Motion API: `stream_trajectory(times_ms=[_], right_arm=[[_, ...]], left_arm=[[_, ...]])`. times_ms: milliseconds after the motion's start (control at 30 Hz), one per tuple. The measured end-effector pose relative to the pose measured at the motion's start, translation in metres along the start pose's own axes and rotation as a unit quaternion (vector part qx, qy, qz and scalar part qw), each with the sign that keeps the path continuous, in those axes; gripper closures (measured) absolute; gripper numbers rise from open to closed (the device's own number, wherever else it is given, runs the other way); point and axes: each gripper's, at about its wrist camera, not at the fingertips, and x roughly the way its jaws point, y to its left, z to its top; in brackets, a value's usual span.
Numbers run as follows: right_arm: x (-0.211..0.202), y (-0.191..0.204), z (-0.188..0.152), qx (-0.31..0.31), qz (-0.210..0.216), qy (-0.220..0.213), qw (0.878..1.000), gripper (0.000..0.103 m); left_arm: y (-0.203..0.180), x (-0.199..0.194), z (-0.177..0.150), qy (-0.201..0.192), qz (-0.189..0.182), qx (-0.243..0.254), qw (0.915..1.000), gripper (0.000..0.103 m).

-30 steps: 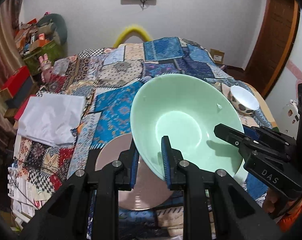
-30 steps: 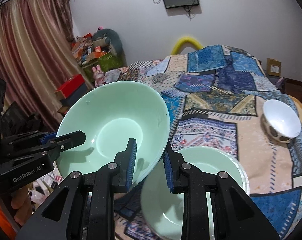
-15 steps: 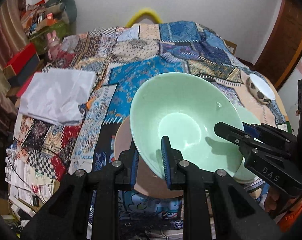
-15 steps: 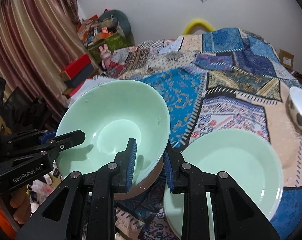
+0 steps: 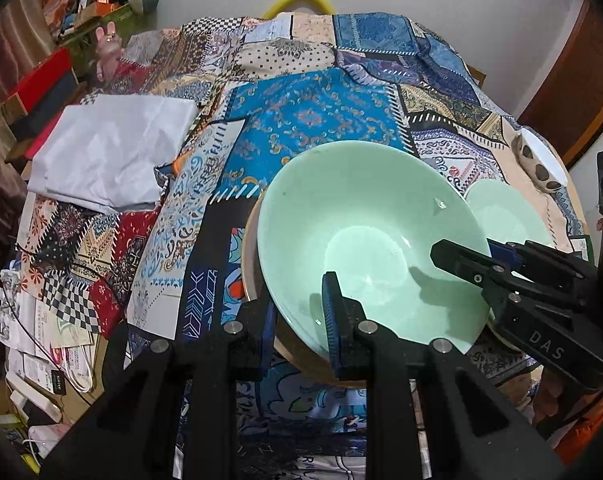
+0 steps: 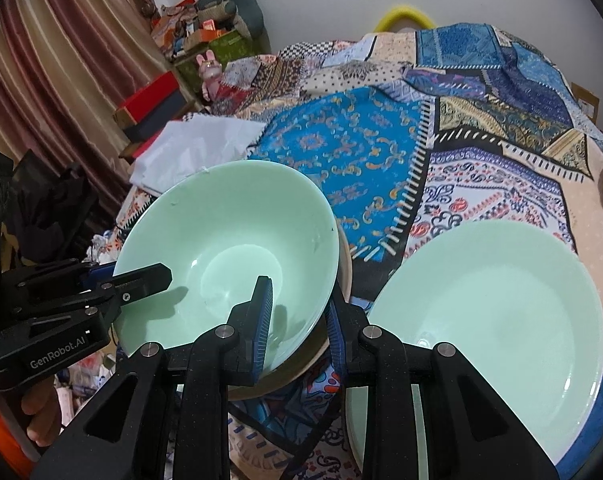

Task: Organize plates and bowls

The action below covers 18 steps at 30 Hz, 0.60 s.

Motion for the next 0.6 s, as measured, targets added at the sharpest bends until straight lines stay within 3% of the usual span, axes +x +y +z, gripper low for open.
stream_trajectory(times_ms=[600], right_arm=[[-0.0032,0.0038,0.0007,-0.019,-0.005,0.008,1.0,0.079]], left_arm=[[0.0052,0.0049,-0.0022,0.004,-0.007,-0.004,1.0,0.082]])
